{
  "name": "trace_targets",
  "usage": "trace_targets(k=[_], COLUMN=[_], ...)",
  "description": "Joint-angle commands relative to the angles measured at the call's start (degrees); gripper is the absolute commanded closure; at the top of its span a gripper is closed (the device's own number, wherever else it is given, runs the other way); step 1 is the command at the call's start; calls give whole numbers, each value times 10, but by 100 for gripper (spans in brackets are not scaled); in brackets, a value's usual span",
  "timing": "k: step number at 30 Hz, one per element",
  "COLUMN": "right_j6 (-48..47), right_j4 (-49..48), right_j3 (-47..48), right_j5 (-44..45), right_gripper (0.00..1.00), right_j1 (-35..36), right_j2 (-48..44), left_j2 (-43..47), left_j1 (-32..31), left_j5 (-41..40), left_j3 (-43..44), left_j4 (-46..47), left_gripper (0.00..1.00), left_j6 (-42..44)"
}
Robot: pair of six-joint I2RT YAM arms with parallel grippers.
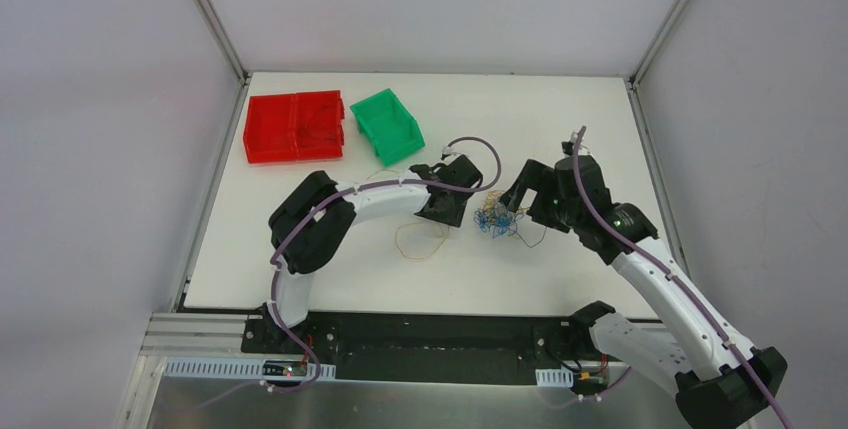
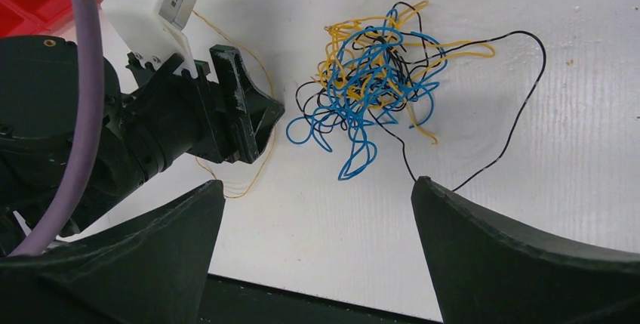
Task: Untangle the cables
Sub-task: Pick up the cable at the center of the board, then place the cable in the bin.
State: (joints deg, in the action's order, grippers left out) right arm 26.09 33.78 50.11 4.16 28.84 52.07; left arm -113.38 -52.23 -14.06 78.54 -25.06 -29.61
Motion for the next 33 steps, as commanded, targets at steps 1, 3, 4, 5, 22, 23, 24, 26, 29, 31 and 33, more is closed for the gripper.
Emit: trace_targets(k=[1, 3, 4, 5, 22, 23, 24, 26, 29, 31, 33], right_j6=[6, 9, 9, 11, 14, 14, 14, 14, 12, 11, 11], right_j4=[-2, -1, -1, -1, -6, -6, -8, -11, -14, -18, -22], right_j3=[-2, -3, -4, -5, -10, -11, -11, -10, -7, -9, -9], right_j5=[16, 15, 14, 12, 5, 3, 2, 0, -3, -7, -15], right_gripper=[1, 1, 1, 1, 1, 1, 1, 1, 1, 1, 1], right_j1=[-6, -7, -8, -8, -14, -14, -14, -15, -16, -16, -17], right_j2=[-22, -22, -23, -23, -20, -18, -16, -13, -7, -3, 4], left_j2=[-24, -27, -29, -31, 216, 235, 251, 278, 318, 343, 360], left_j1=[-12, -17, -19, -21, 92, 101, 113, 135, 156, 161, 166], left_j5=[-25, -21, -18, -13, 102, 112, 124, 147, 165, 171, 177], left_j3=[-20, -23, -25, -27, -112, -114, -117, -120, -125, -124, -122], left_j4=[-75, -75, -75, -75, 11, 11, 11, 11, 11, 10, 10], left_gripper=[47, 60, 67, 74, 100, 100, 100, 100, 100, 100, 100], left_j6=[16, 15, 16, 15, 13, 14, 13, 12, 14, 19, 18])
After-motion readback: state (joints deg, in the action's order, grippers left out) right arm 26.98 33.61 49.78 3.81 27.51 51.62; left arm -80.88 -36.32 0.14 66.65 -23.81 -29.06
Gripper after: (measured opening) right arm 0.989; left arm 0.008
